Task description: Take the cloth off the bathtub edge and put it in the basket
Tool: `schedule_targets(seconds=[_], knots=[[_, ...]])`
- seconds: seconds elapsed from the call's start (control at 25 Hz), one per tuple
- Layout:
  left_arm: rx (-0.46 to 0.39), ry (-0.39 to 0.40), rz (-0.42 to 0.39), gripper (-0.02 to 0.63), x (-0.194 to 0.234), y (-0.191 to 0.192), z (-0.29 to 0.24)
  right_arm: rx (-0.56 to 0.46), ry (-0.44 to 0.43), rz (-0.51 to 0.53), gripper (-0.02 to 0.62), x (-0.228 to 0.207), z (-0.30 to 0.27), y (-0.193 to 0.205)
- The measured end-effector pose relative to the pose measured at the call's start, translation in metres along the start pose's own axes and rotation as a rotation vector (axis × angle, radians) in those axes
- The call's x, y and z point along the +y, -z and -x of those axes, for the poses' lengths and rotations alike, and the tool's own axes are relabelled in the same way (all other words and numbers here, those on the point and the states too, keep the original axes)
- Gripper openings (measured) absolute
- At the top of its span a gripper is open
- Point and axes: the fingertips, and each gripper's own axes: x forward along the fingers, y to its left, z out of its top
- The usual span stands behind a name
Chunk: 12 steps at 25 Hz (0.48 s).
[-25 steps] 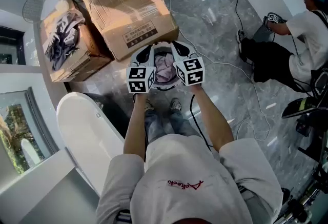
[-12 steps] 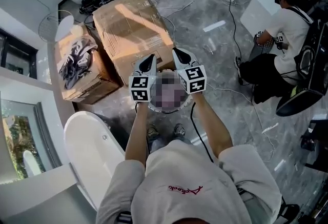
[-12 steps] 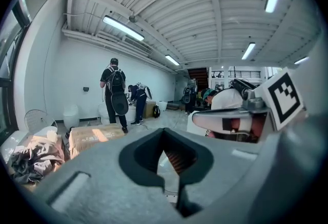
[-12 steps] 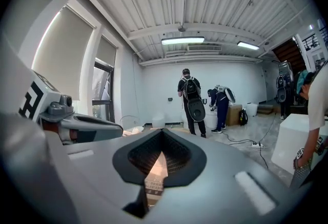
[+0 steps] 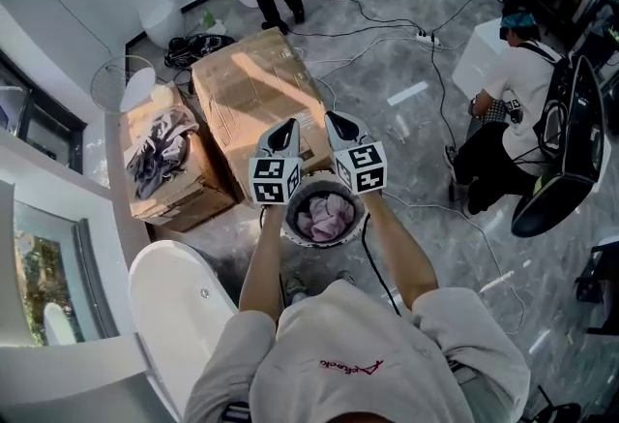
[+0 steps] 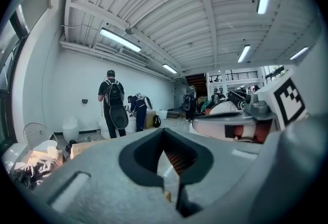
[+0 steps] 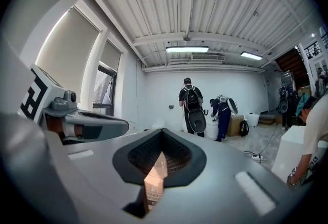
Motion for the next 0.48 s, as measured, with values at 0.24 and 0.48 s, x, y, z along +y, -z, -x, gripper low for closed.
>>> schedule_targets(seconds=[0.24,0.48], knots=[[-0.042,-0.006,-0.023,0.000,0.004,-0.027,0.001,-0.044,-0.002,0.022,0.006,0.004,-0.003,-0.028],[-0.051,-0.013,-0.048,0.000,-0.002,-0.037,0.004,-0.070,0.005,0.050,0.006,0.003,0.006,-0.044]])
